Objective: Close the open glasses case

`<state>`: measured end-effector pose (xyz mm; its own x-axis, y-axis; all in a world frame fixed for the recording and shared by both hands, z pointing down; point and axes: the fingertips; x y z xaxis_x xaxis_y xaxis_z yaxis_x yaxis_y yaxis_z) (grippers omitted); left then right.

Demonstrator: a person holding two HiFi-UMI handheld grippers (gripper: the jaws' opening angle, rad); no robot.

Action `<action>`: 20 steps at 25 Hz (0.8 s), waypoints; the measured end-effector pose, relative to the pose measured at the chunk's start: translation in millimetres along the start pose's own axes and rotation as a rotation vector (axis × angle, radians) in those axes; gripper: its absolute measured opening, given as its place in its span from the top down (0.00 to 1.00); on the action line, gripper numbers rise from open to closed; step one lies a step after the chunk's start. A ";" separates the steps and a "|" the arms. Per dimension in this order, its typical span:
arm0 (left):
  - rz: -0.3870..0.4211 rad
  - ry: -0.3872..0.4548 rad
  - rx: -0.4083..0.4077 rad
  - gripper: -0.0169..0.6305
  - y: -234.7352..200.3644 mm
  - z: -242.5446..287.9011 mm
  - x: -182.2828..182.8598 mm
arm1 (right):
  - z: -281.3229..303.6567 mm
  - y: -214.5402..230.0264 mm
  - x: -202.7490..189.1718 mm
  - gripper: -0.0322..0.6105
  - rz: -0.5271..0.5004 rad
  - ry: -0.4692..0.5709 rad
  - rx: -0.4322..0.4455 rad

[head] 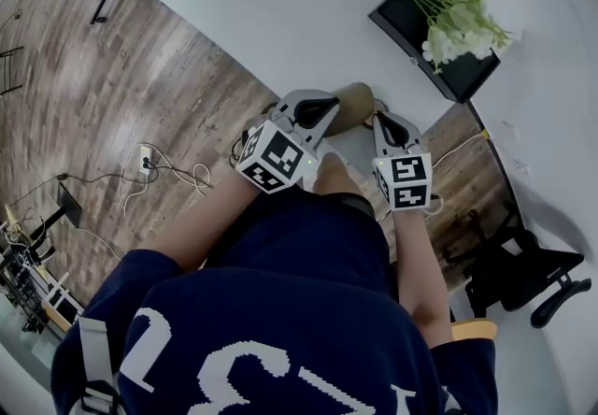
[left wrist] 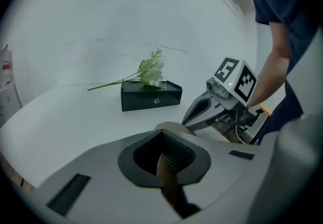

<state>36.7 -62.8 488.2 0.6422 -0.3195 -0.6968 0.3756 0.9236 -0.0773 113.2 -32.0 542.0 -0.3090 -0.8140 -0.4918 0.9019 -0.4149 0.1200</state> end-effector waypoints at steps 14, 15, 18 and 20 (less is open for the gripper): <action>-0.095 -0.098 -0.303 0.95 55.4 -2.9 2.7 | 3.7 10.4 7.7 0.91 0.019 -0.014 0.069; -0.097 -0.134 -0.350 0.95 66.3 -3.3 -5.3 | 3.7 10.3 8.4 0.91 0.033 -0.008 0.065; -0.027 -0.200 -0.346 0.95 79.3 -4.1 -21.7 | 3.3 9.8 10.1 0.91 0.049 0.005 0.064; 0.041 -0.224 -0.266 0.95 73.4 -3.6 -24.2 | 0.9 7.7 8.1 0.91 0.054 0.008 0.072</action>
<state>46.4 13.5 496.8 0.7952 -0.2924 -0.5312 0.1783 0.9501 -0.2559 117.4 -42.2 539.7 -0.2578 -0.8327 -0.4901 0.8933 -0.3987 0.2076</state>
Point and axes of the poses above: the fingertips, and each gripper's own axes: z forward along the fingers, y to its right, x out of its top, and after that the axes turned 10 degrees about -y, right-handed
